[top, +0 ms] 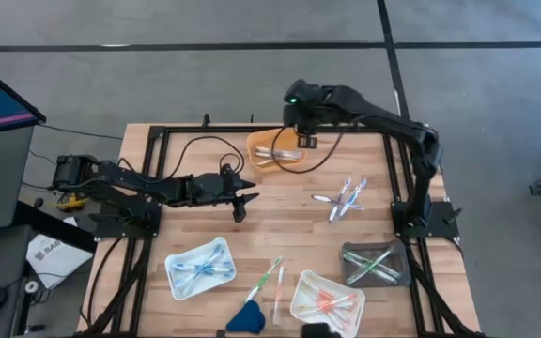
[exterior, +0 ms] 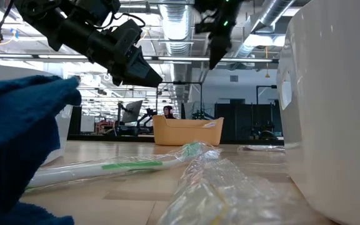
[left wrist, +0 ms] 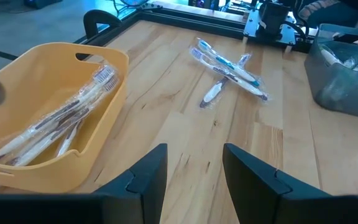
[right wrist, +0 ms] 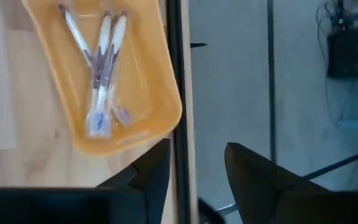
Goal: Pick & Place Toothbrushes
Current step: Put the purple toothbrush into the yellow bin
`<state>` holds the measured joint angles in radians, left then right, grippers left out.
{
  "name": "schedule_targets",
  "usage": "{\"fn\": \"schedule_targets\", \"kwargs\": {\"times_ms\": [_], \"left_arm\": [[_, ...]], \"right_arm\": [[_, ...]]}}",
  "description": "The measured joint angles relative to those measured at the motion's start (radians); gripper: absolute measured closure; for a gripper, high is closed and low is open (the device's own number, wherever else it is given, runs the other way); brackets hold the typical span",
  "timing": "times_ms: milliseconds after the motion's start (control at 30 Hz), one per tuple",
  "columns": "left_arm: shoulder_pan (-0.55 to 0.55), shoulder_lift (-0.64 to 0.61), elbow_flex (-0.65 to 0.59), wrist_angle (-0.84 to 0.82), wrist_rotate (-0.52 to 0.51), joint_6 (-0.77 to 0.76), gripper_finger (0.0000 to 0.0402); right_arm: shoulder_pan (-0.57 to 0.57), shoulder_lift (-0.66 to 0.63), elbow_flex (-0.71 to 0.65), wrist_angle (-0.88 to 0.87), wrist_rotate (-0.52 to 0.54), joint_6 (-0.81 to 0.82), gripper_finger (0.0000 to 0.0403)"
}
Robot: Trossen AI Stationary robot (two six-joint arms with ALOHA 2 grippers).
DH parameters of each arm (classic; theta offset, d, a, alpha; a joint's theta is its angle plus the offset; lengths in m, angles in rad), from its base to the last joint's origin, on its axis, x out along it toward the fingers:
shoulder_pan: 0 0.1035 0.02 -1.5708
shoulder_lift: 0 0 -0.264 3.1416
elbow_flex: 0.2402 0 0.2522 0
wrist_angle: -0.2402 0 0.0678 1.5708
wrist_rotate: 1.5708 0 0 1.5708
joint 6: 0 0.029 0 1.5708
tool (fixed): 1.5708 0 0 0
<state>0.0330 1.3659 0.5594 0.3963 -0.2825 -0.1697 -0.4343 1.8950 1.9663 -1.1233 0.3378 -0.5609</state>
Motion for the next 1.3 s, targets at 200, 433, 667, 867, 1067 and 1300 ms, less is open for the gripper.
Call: {"fn": "schedule_targets", "kwargs": {"times_ms": [200, 433, 667, 867, 1067, 1300], "left_arm": [[0.000, 0.000, 0.000, 0.000, 0.000, 0.000, 0.0253], [0.000, 0.000, 0.000, 0.000, 0.000, 0.000, 0.0253], [0.000, 0.000, 0.000, 0.000, 0.000, 0.000, 0.0253], [0.000, 0.000, 0.000, 0.001, 0.000, 0.000, 0.0253], [0.000, 0.000, 0.000, 0.007, 0.000, 0.000, 0.0253], [0.000, 0.000, 0.000, 0.012, 0.000, 0.000, 0.0253]], "right_arm": [[-0.024, -0.116, -0.011, -0.133, -0.196, 0.166, 0.0270], [-0.079, -0.208, -0.169, -0.182, -0.418, 0.244, 0.0276], [-0.153, -0.274, -0.478, -0.182, -0.426, 0.404, 0.0277], [-0.192, -0.288, -0.703, -0.169, -0.451, 0.578, 0.0280], [-0.197, -0.287, -0.843, -0.061, -0.505, 0.775, 0.0280], [-0.196, -0.287, -0.898, -0.033, -0.548, 0.926, 0.0278]]}}
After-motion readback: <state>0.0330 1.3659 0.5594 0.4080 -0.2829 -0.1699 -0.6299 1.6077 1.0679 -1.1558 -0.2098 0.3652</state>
